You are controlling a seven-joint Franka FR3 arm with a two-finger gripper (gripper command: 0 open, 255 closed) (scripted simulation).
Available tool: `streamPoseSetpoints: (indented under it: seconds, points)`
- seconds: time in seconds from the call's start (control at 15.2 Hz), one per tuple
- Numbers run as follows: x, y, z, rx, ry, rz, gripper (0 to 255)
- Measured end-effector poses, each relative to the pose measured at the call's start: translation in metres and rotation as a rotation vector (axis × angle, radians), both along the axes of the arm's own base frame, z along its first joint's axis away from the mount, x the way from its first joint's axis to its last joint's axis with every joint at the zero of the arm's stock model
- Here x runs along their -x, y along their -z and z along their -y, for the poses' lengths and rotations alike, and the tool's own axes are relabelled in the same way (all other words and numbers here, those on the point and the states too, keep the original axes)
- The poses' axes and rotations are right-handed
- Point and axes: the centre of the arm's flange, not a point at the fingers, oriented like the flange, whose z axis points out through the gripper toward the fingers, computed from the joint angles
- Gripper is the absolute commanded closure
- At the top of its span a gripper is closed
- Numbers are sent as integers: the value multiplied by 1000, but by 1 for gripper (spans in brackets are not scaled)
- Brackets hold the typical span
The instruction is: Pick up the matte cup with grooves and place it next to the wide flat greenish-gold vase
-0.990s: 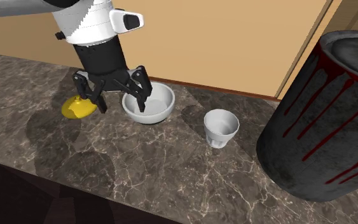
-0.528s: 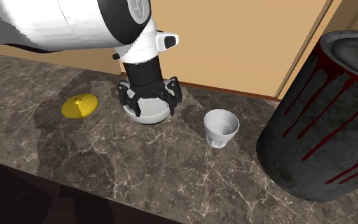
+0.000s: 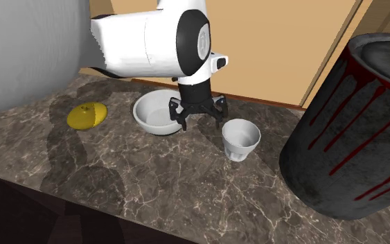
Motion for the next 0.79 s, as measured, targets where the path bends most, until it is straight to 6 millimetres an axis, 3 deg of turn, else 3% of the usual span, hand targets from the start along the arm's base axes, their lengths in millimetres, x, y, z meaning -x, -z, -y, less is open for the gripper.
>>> streamPoseSetpoints:
  seconds: [0.33,0.79]
  points:
    - [-18,34,55,20,10,7,0]
    - [-22,70,74,28,13,9,0]
